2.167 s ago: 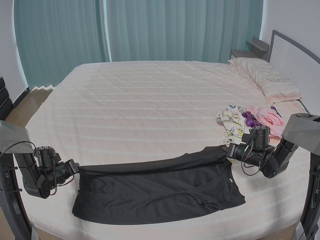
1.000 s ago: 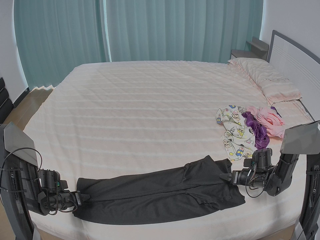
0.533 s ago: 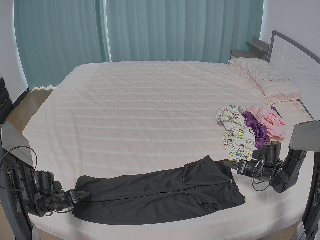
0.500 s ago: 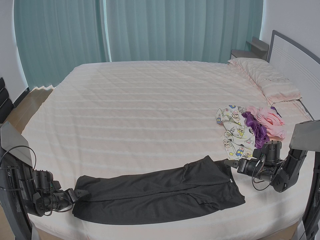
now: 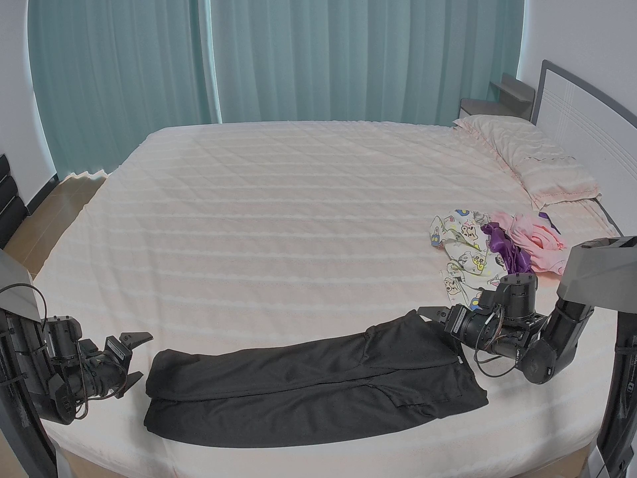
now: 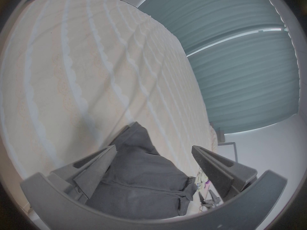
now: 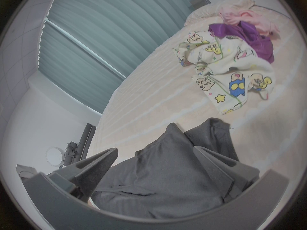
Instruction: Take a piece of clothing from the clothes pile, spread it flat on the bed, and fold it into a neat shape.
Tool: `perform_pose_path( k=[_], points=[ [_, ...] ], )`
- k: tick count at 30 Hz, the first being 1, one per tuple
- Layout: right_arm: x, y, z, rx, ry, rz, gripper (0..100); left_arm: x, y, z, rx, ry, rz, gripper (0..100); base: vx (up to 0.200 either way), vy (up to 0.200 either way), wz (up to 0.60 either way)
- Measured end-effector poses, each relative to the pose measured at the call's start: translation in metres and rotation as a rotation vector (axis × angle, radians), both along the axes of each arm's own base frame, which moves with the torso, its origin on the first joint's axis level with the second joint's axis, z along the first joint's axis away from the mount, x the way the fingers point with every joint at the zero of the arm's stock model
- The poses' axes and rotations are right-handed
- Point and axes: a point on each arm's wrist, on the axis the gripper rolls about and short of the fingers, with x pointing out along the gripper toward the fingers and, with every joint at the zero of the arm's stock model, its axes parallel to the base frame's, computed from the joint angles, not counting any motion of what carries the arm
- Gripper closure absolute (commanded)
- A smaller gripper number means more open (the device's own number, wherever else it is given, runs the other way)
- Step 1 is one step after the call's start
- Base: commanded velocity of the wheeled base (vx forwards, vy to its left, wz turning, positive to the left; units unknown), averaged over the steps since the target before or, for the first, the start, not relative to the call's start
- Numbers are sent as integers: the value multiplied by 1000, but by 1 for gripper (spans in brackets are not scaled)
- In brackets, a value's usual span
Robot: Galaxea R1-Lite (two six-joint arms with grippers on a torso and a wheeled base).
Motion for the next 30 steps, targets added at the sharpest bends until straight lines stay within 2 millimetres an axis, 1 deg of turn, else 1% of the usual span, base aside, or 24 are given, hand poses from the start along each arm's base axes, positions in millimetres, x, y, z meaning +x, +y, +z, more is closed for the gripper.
perform_pose_path(
  k=[4, 11, 15, 19, 24, 27, 30],
  points=[
    [14, 3, -16, 21, 22, -18, 0, 1, 0, 6, -25, -25, -3, 0, 0, 0, 0],
    [35, -15, -39, 25, 43, -89, 0, 2, 0, 6, -28, -29, -10, 0, 0, 0, 0],
    [38, -20, -44, 26, 52, -105, 0, 1, 0, 5, -29, -24, -11, 0, 0, 0, 0],
    [36, -22, -40, 34, 33, -112, 0, 1, 0, 4, -29, -23, -11, 0, 0, 0, 0],
    [27, -21, -21, 51, -36, -99, 0, 1, 0, 4, -30, -21, -10, 0, 0, 0, 0],
    [19, -14, -12, 57, -59, -67, 0, 1, 0, 4, -30, -21, -11, 0, 0, 0, 0],
    [15, -7, -11, 48, -63, -34, 0, 2, 0, 4, -30, -22, -11, 0, 0, 0, 0]
  ],
)
